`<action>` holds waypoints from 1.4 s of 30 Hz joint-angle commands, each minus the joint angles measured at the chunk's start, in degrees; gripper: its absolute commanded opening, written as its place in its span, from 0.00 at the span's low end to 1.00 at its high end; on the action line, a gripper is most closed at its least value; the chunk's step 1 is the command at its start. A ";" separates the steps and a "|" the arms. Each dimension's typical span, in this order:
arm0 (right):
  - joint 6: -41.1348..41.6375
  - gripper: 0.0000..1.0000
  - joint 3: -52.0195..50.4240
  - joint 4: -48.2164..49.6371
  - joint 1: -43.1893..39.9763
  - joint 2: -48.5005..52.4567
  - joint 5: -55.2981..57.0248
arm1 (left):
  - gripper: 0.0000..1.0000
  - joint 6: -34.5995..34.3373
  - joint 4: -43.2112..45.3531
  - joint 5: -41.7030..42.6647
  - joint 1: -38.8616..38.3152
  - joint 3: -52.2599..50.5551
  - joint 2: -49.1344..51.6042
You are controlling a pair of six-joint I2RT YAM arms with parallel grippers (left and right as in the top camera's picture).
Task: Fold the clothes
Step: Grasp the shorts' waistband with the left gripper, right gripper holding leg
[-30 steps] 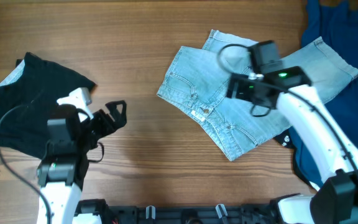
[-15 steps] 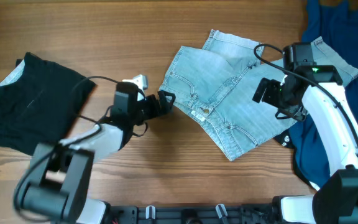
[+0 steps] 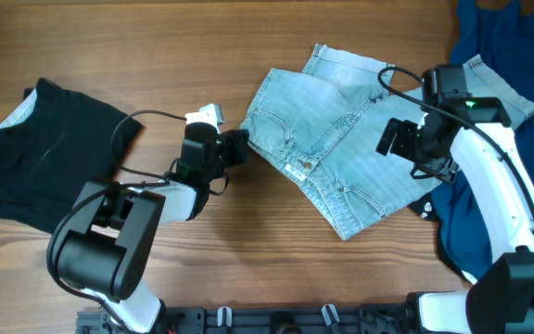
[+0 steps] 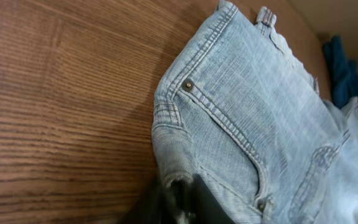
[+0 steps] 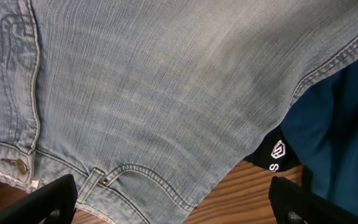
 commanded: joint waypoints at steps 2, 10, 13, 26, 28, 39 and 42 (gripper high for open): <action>-0.37 1.00 0.33 -0.11 -0.13 0.28 -0.52 | 0.04 0.00 2.38 -2.19 -0.31 -0.22 0.66; -0.37 1.00 0.33 0.17 -0.15 0.28 -0.48 | 0.04 0.87 -1.05 0.37 20.06 7.28 -10.86; -0.35 1.00 0.33 0.39 -0.13 0.28 -0.52 | 0.41 0.87 -13.33 5.31 28.81 15.91 -12.57; -20.92 0.91 14.53 7.21 5.86 5.66 -19.85 | 1.00 4.55 -60.83 12.39 23.43 15.85 -12.44; -21.62 0.91 23.10 6.49 8.02 11.39 -19.85 | 1.00 4.57 -60.92 8.22 20.50 14.40 -12.44; -24.35 0.99 50.84 26.12 18.25 50.16 -10.54 | 1.00 4.55 -67.06 3.54 14.19 10.34 -12.44; -23.06 0.99 50.84 31.45 19.85 53.55 -9.60 | 0.99 4.55 -71.67 3.32 14.19 10.10 -12.44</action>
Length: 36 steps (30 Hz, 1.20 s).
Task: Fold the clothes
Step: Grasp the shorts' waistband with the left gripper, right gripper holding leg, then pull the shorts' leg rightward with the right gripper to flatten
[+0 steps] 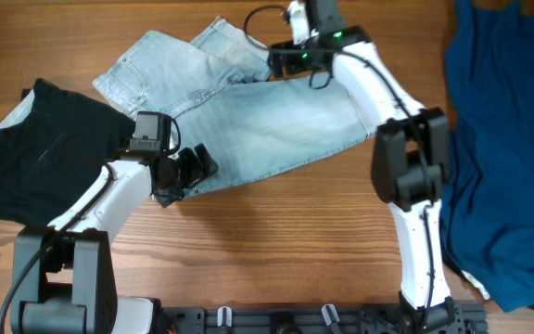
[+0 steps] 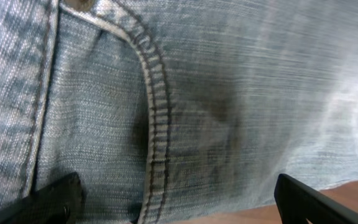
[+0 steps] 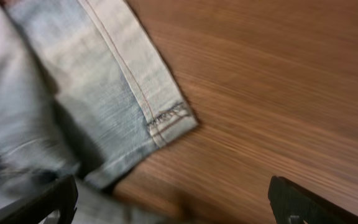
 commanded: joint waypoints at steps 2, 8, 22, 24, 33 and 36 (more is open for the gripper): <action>2.16 0.97 1.79 5.81 2.19 3.65 2.25 | 1.00 0.44 -5.03 -1.70 -0.17 -2.69 0.46; 5.31 0.76 1.57 7.54 3.43 4.90 4.22 | 1.00 0.44 -4.92 -1.73 -0.17 -4.31 0.46; 10.62 0.04 1.57 2.84 3.17 7.65 5.77 | 1.00 0.44 -4.79 -1.70 -0.17 -4.31 0.46; 13.79 0.04 1.60 0.61 1.90 6.40 11.65 | 1.00 0.44 -4.79 -1.70 -0.17 -4.31 0.46; 18.56 0.04 1.57 -12.46 -14.82 -4.02 27.36 | 1.00 0.46 -4.26 -1.88 -0.15 -4.31 0.46; 20.46 0.11 1.57 -15.54 -17.05 -4.04 27.41 | 1.00 0.46 -3.06 -1.88 -0.15 -4.31 0.46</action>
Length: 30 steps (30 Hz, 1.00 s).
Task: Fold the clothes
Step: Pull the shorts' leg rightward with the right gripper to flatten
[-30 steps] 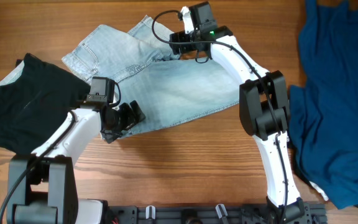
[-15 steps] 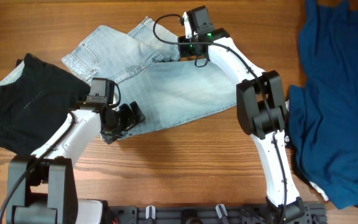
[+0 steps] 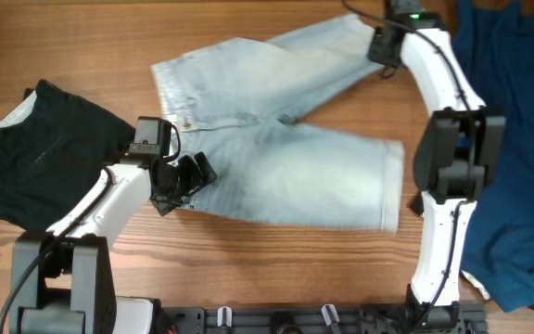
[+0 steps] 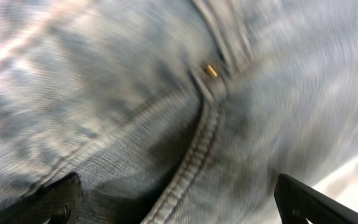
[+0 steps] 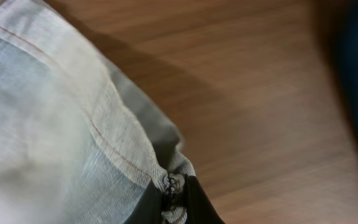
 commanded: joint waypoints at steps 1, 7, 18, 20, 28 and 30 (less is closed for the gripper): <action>2.34 0.39 0.04 -1.22 -0.11 -1.31 3.48 | 1.00 0.11 0.96 -1.81 -0.13 -3.08 1.64; 1.27 0.73 0.04 -12.50 -0.22 -3.02 -1.42 | 1.00 0.90 5.86 -2.29 -0.13 -2.69 1.62; 3.19 0.71 0.04 -16.37 -0.52 -6.40 -6.05 | 1.00 0.90 5.42 -1.86 -0.09 -2.38 0.66; 5.14 0.69 -0.02 -16.46 -0.52 -5.66 -6.03 | 1.00 0.90 5.42 -1.86 -0.09 -2.38 0.66; 7.58 0.53 -5.25 -13.18 -0.57 -3.06 -6.03 | 1.00 0.90 5.40 -1.86 -0.09 -2.38 0.66; 9.99 0.52 -6.75 -12.68 -0.59 -2.03 -6.03 | 1.00 0.90 5.42 -1.86 -0.09 -2.38 0.66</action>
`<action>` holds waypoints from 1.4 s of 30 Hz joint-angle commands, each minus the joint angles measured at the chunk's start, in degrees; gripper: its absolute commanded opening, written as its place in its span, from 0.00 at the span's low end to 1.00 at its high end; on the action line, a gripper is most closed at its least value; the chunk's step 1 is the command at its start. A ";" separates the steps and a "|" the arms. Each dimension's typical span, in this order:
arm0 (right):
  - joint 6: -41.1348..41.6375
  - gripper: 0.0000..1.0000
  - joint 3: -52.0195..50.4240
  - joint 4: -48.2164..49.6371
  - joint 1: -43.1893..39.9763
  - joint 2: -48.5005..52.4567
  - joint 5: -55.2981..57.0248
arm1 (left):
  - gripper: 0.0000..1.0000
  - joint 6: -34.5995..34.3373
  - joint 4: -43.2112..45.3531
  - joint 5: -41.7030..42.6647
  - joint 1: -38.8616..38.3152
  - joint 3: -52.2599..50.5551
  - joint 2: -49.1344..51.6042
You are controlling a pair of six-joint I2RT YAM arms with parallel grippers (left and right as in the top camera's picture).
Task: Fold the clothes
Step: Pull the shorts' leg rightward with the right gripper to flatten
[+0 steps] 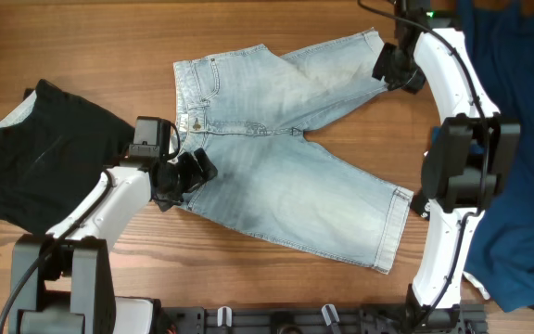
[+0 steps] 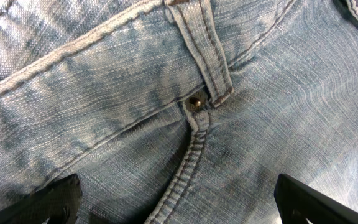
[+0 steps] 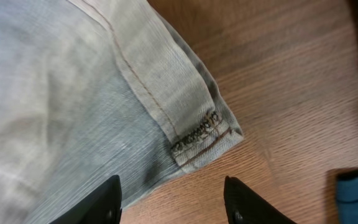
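Light blue denim shorts (image 1: 286,158) lie spread flat on the wooden table (image 1: 276,297). The waistband is at the left, one leg runs up to the right and the other down to the right. My left gripper (image 1: 185,174) is open, low over the hip by the waistband. In the left wrist view the left gripper (image 2: 179,208) has a seam and a rivet (image 2: 196,101) between its fingers. My right gripper (image 1: 392,67) is open beside the upper leg's hem. In the right wrist view the hem corner (image 3: 207,134) lies flat just ahead of the right gripper (image 3: 176,202).
A black garment (image 1: 40,153) lies folded at the left edge, close to my left arm. A dark blue garment (image 1: 517,139) covers the right side of the table, behind my right arm.
My right gripper was shut on the upper leg's hem and is now open, with the hem lying flat on the table. The lower leg now slants down to the right. My left gripper stays open on the hip.
The shorts first lay bunched at centre right, my left gripper at a waistband corner and my right open over them. Then they lay further left, both grippers open. Then my right gripper held a leg hem at the top, legs spread. Now they lie flat, released.
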 commanded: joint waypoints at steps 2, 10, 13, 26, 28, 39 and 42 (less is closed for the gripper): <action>3.15 0.44 -2.45 2.16 -0.31 3.69 -0.68 | 1.00 0.92 0.85 -1.64 -0.09 -1.42 1.29; -2.64 0.04 -2.43 -17.07 -2.78 2.69 -0.42 | 1.00 0.92 0.85 -1.64 -0.09 -1.42 1.29; -4.13 0.18 -2.38 -13.22 -2.93 2.67 -6.84 | 1.00 0.92 0.85 -1.64 -0.09 -1.42 1.29; 3.74 0.43 -2.32 3.52 -3.61 2.14 -12.55 | 1.00 0.92 1.11 -1.68 -0.09 -1.42 1.29; 5.18 0.43 -2.32 4.11 -3.67 2.14 -11.91 | 1.00 0.92 1.11 -1.68 -0.09 -1.42 1.29; 1.90 0.04 -2.54 -18.12 -3.74 2.14 0.74 | 1.00 0.92 1.09 -1.68 -0.09 -1.42 1.29; 0.00 0.36 -2.54 -18.60 -3.72 2.14 1.38 | 1.00 0.92 1.07 -1.66 -0.09 -1.42 1.29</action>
